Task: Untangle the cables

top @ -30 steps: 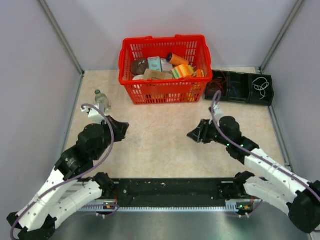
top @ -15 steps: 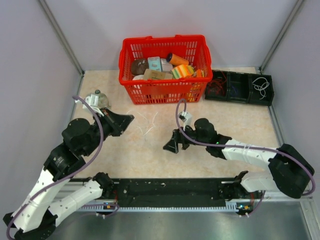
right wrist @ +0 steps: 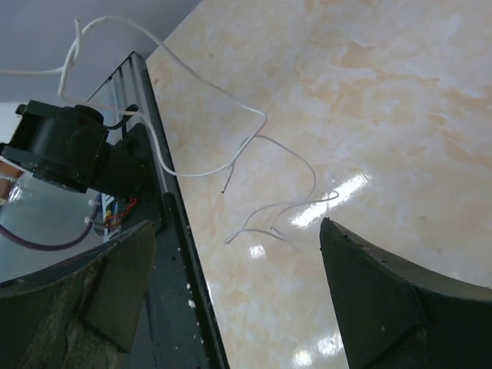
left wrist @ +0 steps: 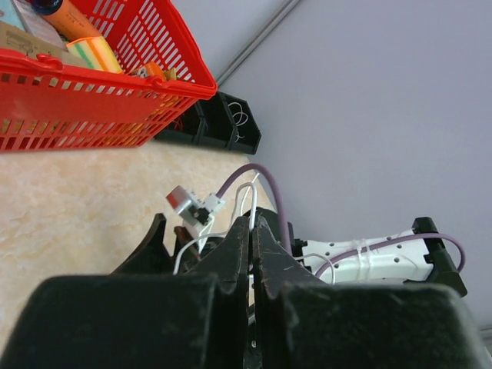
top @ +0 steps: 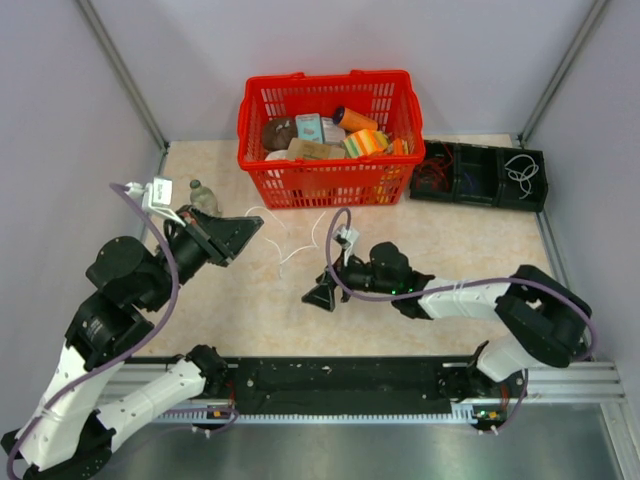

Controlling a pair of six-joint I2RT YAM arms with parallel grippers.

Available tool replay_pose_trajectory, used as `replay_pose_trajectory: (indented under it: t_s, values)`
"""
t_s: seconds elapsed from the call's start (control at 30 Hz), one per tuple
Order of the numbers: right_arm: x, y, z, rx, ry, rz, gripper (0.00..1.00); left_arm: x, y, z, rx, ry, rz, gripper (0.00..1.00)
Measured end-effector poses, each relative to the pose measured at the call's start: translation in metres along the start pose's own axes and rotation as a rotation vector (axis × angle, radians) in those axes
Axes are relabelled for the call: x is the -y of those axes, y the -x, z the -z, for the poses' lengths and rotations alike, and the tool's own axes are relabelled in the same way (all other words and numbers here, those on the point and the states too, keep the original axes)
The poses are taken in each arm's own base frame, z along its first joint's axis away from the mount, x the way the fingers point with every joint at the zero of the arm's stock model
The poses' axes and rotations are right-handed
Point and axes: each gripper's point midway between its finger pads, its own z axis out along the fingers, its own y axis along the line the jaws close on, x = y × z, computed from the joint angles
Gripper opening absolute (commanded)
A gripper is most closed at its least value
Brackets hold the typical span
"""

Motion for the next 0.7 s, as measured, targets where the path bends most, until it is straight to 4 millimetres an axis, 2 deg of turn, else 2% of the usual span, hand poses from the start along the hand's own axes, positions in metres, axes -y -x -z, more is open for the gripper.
replay_pose_trajectory:
  t_s: [0.1,0.17,0.37,0.57,0.7]
  values:
    - [-0.011,-0.006,-0.017,-0.009,0.034,0.022,0.87,0.002,0.001,0.001,0.0,-0.006,0.0,0.0]
    - [-0.016,-0.003,-0.025,0.009,0.051,0.03,0.87,0.002,0.001,0.001,0.001,-0.008,0.0,0.0]
    - [-0.035,0.027,-0.042,0.128,0.053,0.038,0.82,0.005,0.005,0.002,0.012,-0.011,0.0,0.0]
    - [-0.066,0.035,-0.048,0.229,0.071,0.004,0.77,0.003,0.01,0.002,0.033,0.004,0.001,0.0]
    - [-0.072,0.043,-0.05,0.275,0.059,-0.028,0.61,0.003,0.011,0.003,0.036,0.003,0.001,0.0]
